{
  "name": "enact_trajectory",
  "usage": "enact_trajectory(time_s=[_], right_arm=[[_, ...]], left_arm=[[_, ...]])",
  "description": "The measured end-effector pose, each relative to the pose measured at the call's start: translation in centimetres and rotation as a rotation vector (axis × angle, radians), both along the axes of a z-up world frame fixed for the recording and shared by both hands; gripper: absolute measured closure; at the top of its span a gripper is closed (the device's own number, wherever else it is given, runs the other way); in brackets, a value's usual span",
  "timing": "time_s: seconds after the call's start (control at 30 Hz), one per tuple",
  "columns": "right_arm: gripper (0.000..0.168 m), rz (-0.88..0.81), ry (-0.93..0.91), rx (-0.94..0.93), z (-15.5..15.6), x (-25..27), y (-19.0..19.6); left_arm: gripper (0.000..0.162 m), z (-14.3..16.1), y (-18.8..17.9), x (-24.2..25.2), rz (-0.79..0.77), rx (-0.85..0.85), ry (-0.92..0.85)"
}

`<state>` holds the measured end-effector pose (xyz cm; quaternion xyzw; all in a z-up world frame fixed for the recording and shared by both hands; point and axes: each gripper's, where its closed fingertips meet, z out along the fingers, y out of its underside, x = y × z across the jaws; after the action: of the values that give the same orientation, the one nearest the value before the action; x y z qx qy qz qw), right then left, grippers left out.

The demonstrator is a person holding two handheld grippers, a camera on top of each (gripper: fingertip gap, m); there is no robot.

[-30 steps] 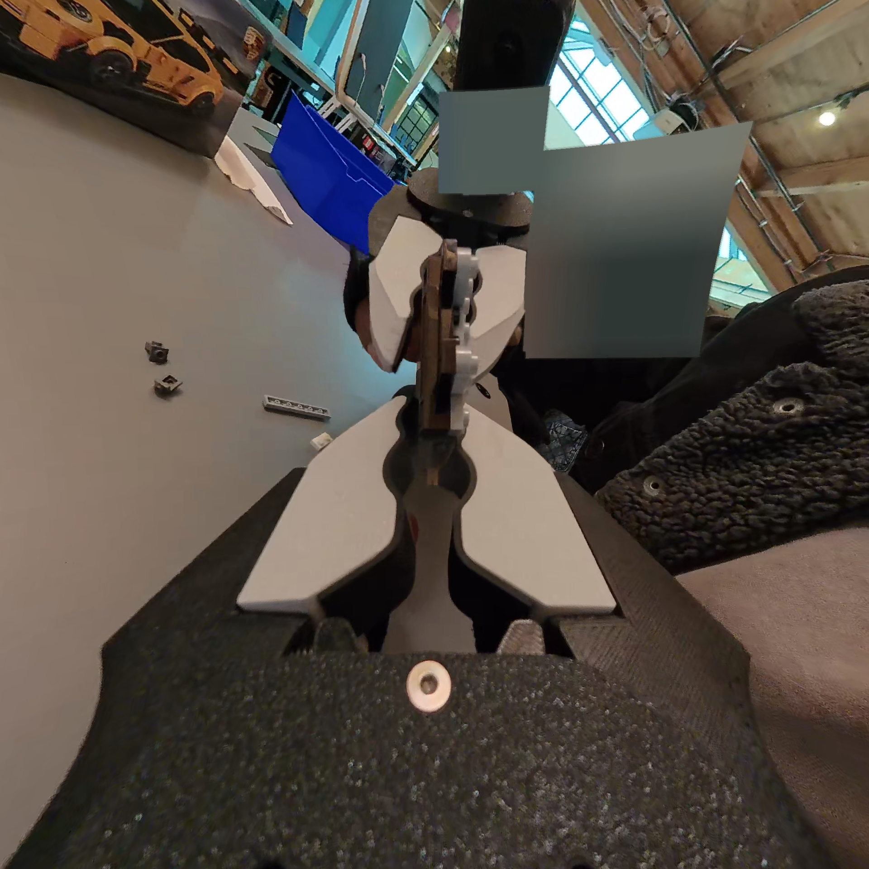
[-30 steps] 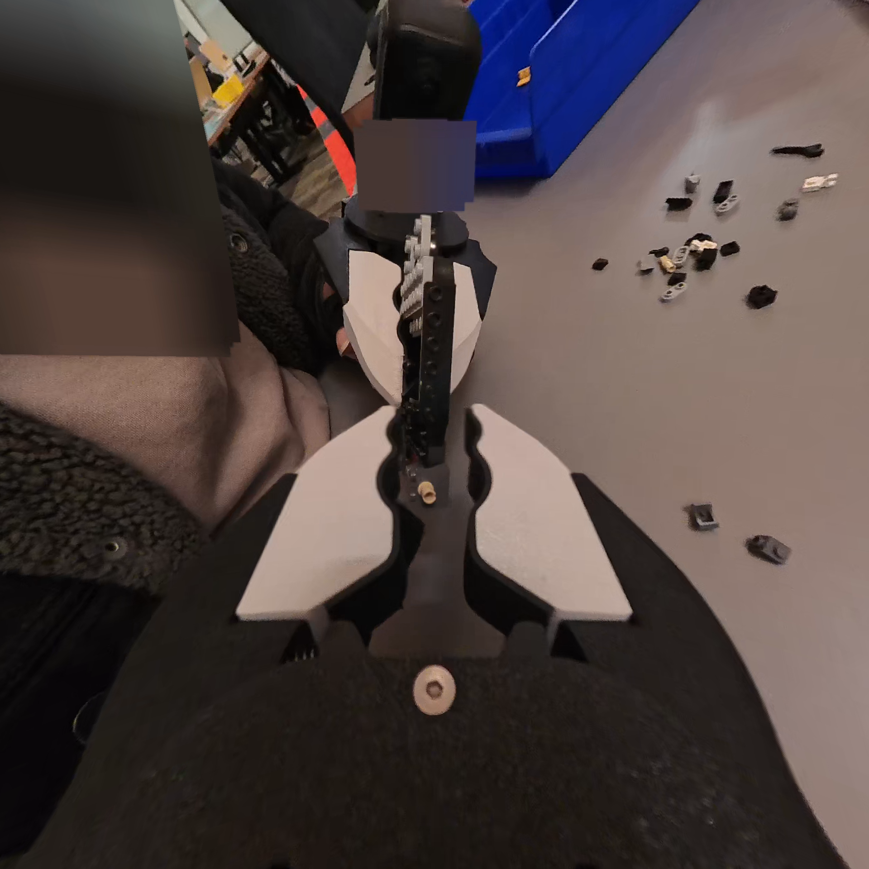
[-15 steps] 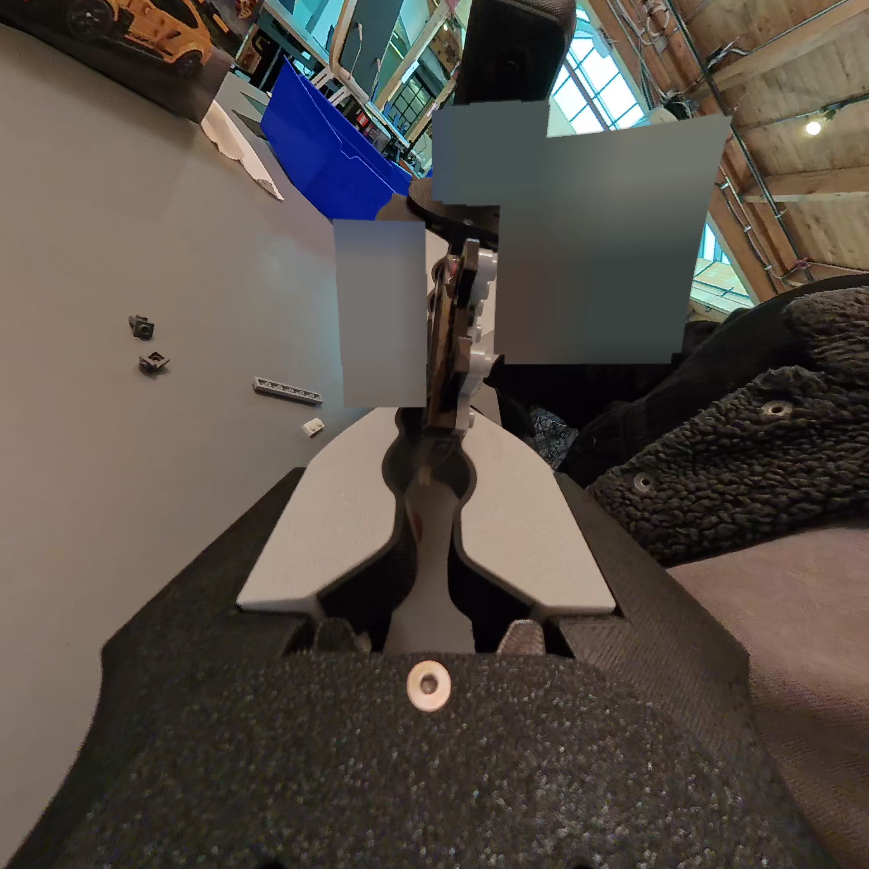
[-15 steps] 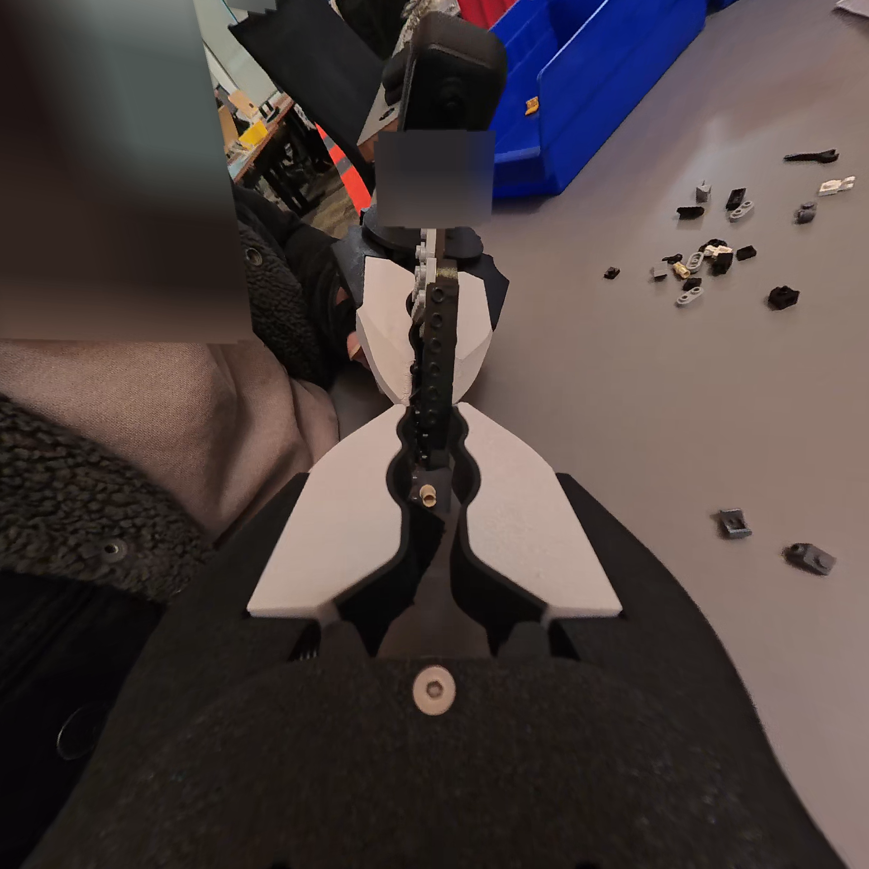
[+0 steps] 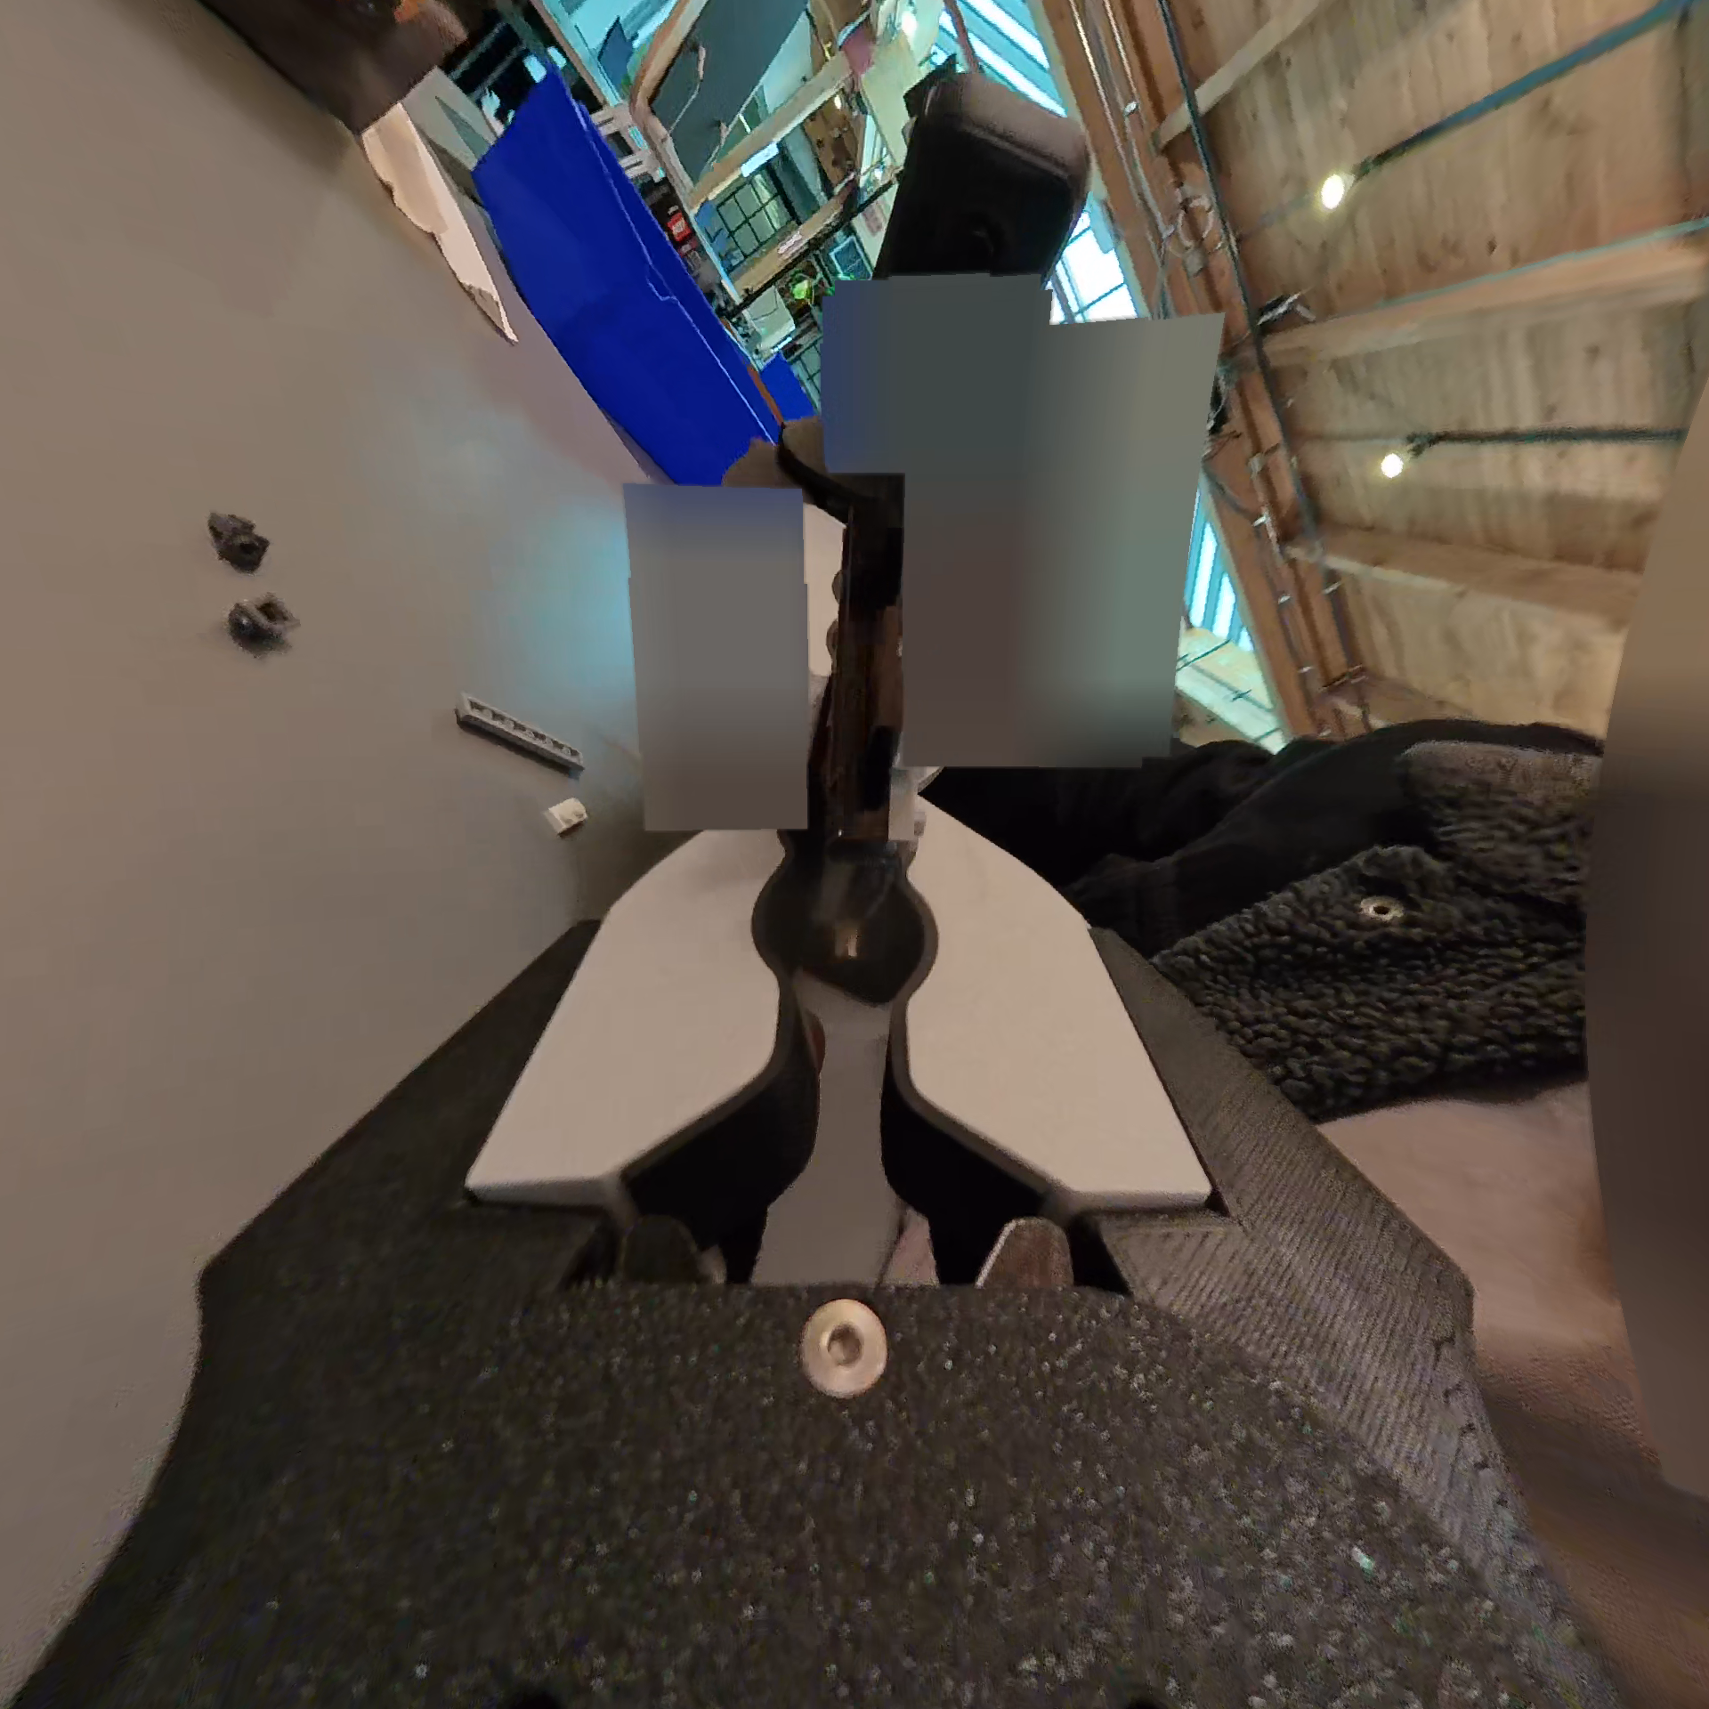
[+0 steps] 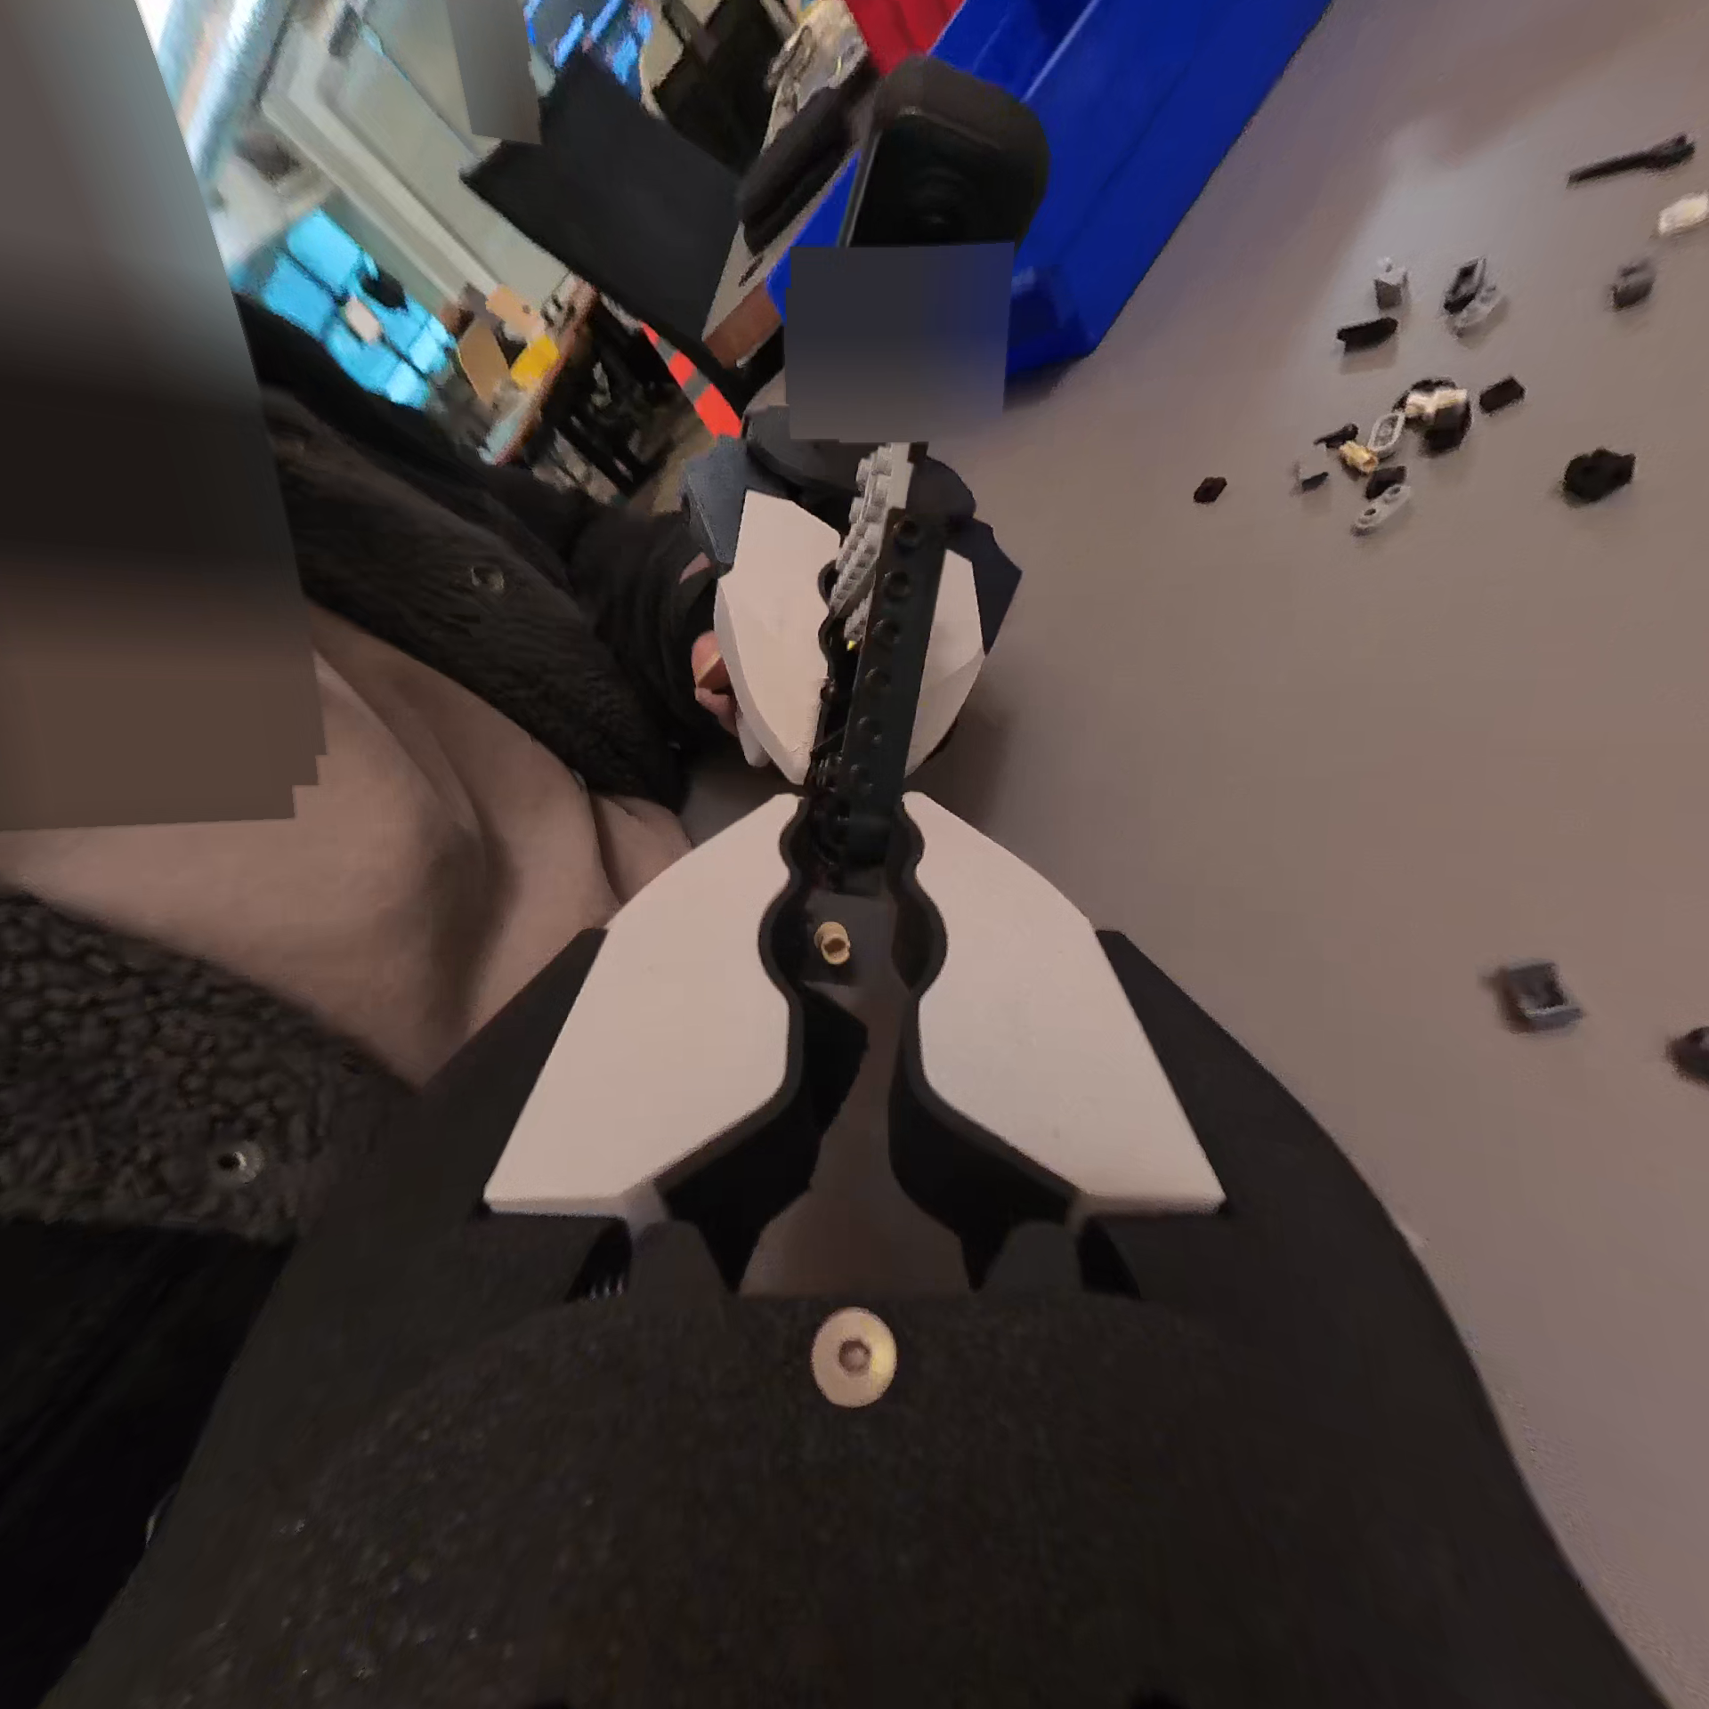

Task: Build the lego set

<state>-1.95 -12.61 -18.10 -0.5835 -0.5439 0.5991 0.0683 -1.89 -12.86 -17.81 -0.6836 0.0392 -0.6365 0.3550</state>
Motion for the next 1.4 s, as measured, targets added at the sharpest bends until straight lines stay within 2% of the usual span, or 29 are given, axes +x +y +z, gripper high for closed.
enact_trajectory(time_s=[0.07, 0.17, 0.23, 0.33, 0.47, 0.57, 0.63, 0.73, 0.87, 0.93, 1.0, 1.07, 1.2, 1.4], right_arm=[[0.154, -0.053, -0.025, -0.119, -0.4, -0.1, 0.1], [0.155, -0.209, 0.013, -0.338, -0.3, -0.9, 0.7], [0.154, -0.334, 0.075, -0.516, 0.0, -1.3, 1.5], [0.154, -0.494, 0.168, -0.61, 0.0, -1.5, 2.1], [0.154, -0.672, 0.262, -0.601, 0.3, -1.3, 2.7], [0.154, -0.713, 0.264, -0.529, 0.4, -1.1, 2.4], [0.154, -0.695, 0.246, -0.443, 0.7, -0.8, 1.9], [0.136, -0.648, 0.242, -0.39, 1.9, 0.2, 2.0], [0.131, -0.542, 0.175, -0.334, 2.3, 0.9, 2.1], [0.141, -0.457, 0.127, -0.355, 2.3, 0.7, 1.1], [0.155, -0.477, 0.125, -0.336, 2.1, 0.5, 1.0], [0.156, -0.531, 0.154, -0.368, 2.1, 0.3, 1.3], [0.157, -0.672, 0.262, -0.552, 2.4, -0.4, 2.2], [0.157, -0.881, 0.444, -0.769, 1.7, -0.6, 4.4]], left_arm=[[0.149, -0.4, 0.2, -0.2, -0.016, -0.056, -0.043], [0.138, -0.2, 1.1, -1.1, -0.004, -0.128, -0.163], [0.131, -0.4, 1.7, -1.9, 0.038, -0.133, -0.186], [0.13, -0.3, 2.0, -2.4, 0.075, -0.08, -0.156], [0.145, -0.1, 1.5, -1.3, 0.055, -0.038, -0.116], [0.149, -0.1, 1.3, -1.3, 0.034, -0.041, -0.116], [0.15, 0.1, 1.0, -1.2, 0.004, -0.051, -0.136], [0.15, 0.8, 0.2, -1.0, -0.056, -0.059, -0.2], [0.149, 1.0, -0.6, -0.3, -0.14, -0.103, -0.235], [0.149, 0.8, -0.9, 0.2, -0.163, -0.117, -0.222], [0.15, 0.7, -0.7, 0.1, -0.148, -0.124, -0.224], [0.15, 0.7, -0.2, -0.3, -0.098, -0.105, -0.214], [0.135, 0.8, 1.2, -1.6, 0.026, -0.069, -0.225], [0.123, 0.6, 1.3, -1.5, 0.035, -0.038, -0.189]])
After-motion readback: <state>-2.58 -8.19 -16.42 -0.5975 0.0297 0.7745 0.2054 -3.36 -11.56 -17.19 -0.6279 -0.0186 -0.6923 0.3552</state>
